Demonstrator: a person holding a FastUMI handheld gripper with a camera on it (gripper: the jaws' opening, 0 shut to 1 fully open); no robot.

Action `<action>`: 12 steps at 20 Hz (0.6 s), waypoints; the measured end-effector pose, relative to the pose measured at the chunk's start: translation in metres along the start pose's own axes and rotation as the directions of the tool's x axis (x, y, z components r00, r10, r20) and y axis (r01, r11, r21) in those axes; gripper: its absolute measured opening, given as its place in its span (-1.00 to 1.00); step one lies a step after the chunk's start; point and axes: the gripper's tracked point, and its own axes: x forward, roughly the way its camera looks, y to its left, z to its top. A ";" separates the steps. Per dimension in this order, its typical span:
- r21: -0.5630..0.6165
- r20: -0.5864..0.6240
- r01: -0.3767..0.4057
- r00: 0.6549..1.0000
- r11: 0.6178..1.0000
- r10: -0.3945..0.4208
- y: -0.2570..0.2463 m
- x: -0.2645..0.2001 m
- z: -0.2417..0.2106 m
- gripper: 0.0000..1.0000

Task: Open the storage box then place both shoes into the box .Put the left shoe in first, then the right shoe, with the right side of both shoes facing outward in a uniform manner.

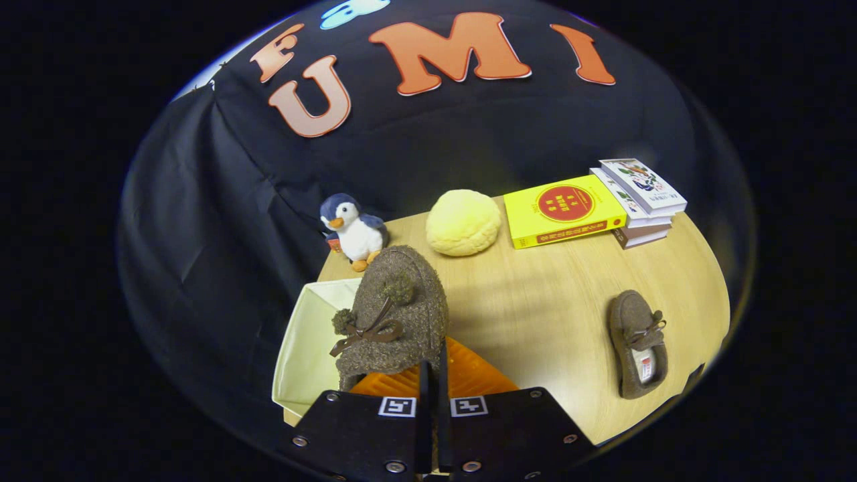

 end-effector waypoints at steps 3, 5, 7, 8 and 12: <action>-0.010 -0.016 -0.028 0.999 1.000 0.028 0.038 0.008 -0.001 -0.91; -0.026 -0.036 -0.038 0.999 0.999 0.037 0.058 0.015 -0.007 -0.91; -0.049 -0.060 -0.032 0.998 0.998 0.029 0.073 0.026 -0.016 -0.91; -0.057 -0.073 -0.029 0.997 0.998 0.025 0.079 0.033 -0.022 -0.91; -0.075 -0.127 -0.017 0.992 0.997 0.007 0.094 0.057 -0.042 -0.91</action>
